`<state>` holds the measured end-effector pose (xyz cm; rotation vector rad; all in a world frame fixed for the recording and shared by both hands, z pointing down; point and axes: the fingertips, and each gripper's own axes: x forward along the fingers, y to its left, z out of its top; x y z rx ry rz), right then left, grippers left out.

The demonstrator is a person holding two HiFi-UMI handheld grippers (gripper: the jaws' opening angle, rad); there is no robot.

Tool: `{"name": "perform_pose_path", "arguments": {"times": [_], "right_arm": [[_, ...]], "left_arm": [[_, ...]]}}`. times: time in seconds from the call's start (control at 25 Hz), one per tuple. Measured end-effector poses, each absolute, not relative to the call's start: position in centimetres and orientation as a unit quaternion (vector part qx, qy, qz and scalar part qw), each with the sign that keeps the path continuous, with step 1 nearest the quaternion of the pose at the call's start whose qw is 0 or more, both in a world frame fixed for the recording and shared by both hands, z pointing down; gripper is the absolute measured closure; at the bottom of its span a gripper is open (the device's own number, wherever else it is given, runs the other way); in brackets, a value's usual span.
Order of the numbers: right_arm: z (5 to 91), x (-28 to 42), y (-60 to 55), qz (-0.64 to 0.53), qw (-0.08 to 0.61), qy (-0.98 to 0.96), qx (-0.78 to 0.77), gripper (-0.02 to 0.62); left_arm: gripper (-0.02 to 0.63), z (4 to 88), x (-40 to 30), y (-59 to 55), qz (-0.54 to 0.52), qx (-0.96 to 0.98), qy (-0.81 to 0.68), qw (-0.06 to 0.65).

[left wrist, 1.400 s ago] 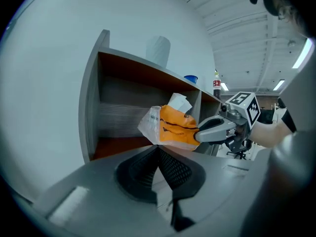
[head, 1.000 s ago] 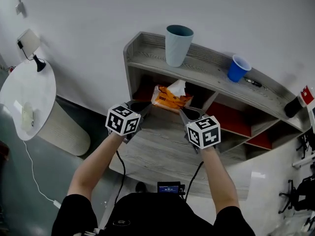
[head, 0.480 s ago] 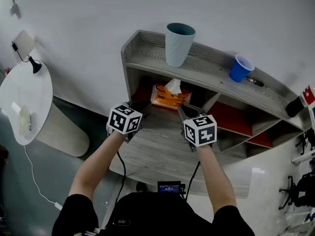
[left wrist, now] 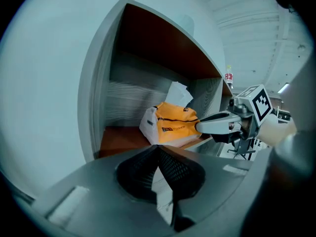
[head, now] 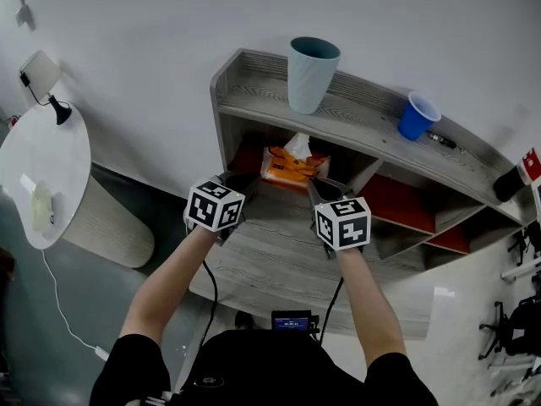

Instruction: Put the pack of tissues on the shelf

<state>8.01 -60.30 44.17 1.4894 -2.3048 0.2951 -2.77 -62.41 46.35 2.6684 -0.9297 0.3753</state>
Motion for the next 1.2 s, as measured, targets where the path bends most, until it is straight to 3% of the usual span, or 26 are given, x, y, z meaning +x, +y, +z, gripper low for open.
{"name": "perform_pose_path", "arguments": {"times": [0.12, 0.36, 0.64, 1.04, 1.2], "right_arm": [[44.1, 8.0, -60.4, 0.107, 0.184, -0.819, 0.533, 0.583], [43.9, 8.0, -60.3, 0.111, 0.176, -0.819, 0.535, 0.503], [43.0, 7.9, -59.5, 0.101, 0.164, -0.823, 0.535, 0.454], [41.4, 7.7, -56.7, 0.053, 0.16, -0.838, 0.52, 0.458], [41.5, 7.6, -54.9, 0.04, 0.146, -0.849, 0.507, 0.544]], "left_arm": [[0.604, 45.8, -2.6, -61.8, 0.115, 0.93, -0.318, 0.141], [0.604, 45.8, -2.0, -60.8, 0.115, 0.934, -0.311, 0.134], [0.604, 44.7, -1.6, -59.8, 0.098, 0.941, -0.298, 0.124], [0.604, 42.3, -0.9, -56.7, 0.049, 0.959, -0.256, 0.113], [0.604, 42.1, -0.5, -54.8, 0.054, 0.963, -0.247, 0.092]]}}
